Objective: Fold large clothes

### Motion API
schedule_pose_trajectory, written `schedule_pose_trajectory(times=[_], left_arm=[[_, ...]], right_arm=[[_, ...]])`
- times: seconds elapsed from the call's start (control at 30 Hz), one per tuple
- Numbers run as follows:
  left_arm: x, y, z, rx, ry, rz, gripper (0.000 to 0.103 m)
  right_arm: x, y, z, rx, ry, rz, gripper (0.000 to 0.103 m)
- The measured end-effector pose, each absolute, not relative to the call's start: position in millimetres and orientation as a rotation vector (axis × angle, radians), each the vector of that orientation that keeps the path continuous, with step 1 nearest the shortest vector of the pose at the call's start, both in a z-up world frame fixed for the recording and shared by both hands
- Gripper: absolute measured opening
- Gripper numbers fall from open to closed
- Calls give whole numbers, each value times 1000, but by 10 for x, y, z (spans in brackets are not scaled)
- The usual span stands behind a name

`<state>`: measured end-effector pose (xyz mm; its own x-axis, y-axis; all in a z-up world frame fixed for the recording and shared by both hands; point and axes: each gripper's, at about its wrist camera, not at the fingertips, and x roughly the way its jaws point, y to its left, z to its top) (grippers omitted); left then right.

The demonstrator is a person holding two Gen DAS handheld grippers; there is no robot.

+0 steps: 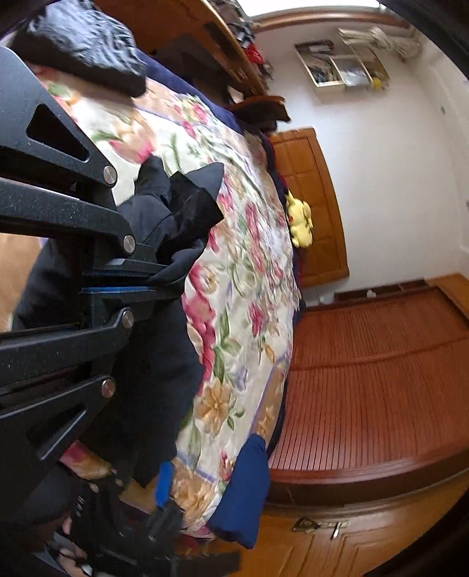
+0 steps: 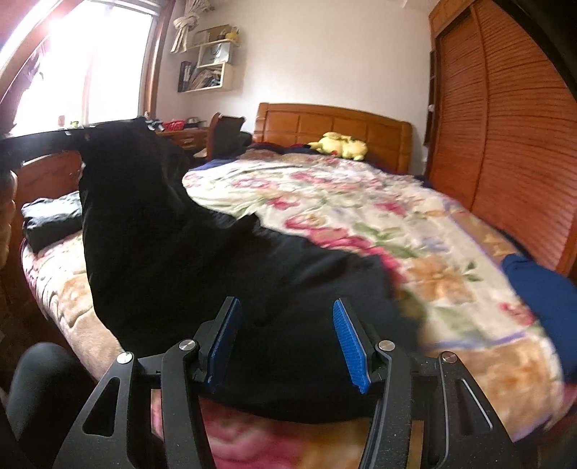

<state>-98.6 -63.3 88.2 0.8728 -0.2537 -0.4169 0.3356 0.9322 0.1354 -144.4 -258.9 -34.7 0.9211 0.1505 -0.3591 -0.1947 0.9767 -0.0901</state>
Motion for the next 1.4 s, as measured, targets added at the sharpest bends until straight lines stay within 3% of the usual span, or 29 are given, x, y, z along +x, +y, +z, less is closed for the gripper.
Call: schedule_pose_trajectory(times=[0.53, 0.8, 0.9, 0.97, 1.03, 1.1, 1.17, 1.4], left_arm=[[-944, -2293, 692, 285, 481, -585, 3], [-955, -2114, 634, 209, 576, -619, 7], [-998, -1888, 721, 155, 557, -622, 17], [-1071, -1709, 797, 123, 530, -636, 37], [-1151, -1520, 879, 110, 502, -623, 42], [-1208, -1380, 926, 112, 479, -590, 54], [-1255, -1216, 950, 94, 461, -580, 80], [-1239, -684, 850, 61, 447, -470, 82]], right_arm=[[-1870, -3445, -112, -117, 337, -23, 55], [-1921, -3295, -136, -113, 351, -37, 55], [-1875, -3251, -80, -111, 343, -22, 55], [-1866, -3220, -41, -114, 331, -12, 55], [-1848, -3156, 36, -119, 321, -1, 55], [-1829, -3089, 109, -125, 309, 10, 55], [-1818, -3000, 216, -134, 294, 25, 55], [-1705, -2719, 485, -141, 268, 105, 55]])
